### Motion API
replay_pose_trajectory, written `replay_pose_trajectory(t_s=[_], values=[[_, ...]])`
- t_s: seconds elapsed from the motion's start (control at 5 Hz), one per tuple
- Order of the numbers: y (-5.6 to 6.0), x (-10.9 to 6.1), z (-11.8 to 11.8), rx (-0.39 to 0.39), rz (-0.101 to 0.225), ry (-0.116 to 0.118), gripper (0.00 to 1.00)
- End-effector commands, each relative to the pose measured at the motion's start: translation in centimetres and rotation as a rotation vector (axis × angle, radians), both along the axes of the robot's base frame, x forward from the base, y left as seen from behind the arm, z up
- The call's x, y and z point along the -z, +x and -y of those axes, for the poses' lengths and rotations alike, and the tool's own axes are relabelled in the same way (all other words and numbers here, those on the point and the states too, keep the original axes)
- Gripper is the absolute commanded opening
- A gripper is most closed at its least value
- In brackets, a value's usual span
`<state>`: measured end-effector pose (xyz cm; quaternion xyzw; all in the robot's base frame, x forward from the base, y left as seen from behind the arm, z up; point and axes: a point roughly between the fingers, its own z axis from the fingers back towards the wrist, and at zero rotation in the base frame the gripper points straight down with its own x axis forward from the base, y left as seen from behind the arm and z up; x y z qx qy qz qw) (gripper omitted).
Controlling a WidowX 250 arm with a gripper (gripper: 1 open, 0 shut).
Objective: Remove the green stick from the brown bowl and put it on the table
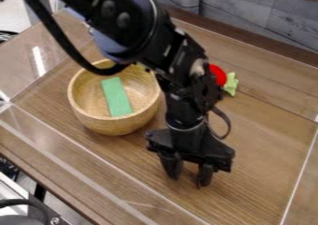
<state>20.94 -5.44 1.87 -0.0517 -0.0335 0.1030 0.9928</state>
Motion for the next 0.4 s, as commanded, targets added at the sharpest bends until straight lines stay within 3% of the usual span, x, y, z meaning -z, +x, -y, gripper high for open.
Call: replay_pose_trajectory(t_s=[0.0,0.2], values=[[0.48,-0.52,-0.75,0.062,0.021,-0.011,1.00],[0.94,-0.56,-0.51,0.081,0.020,-0.012,0.00]])
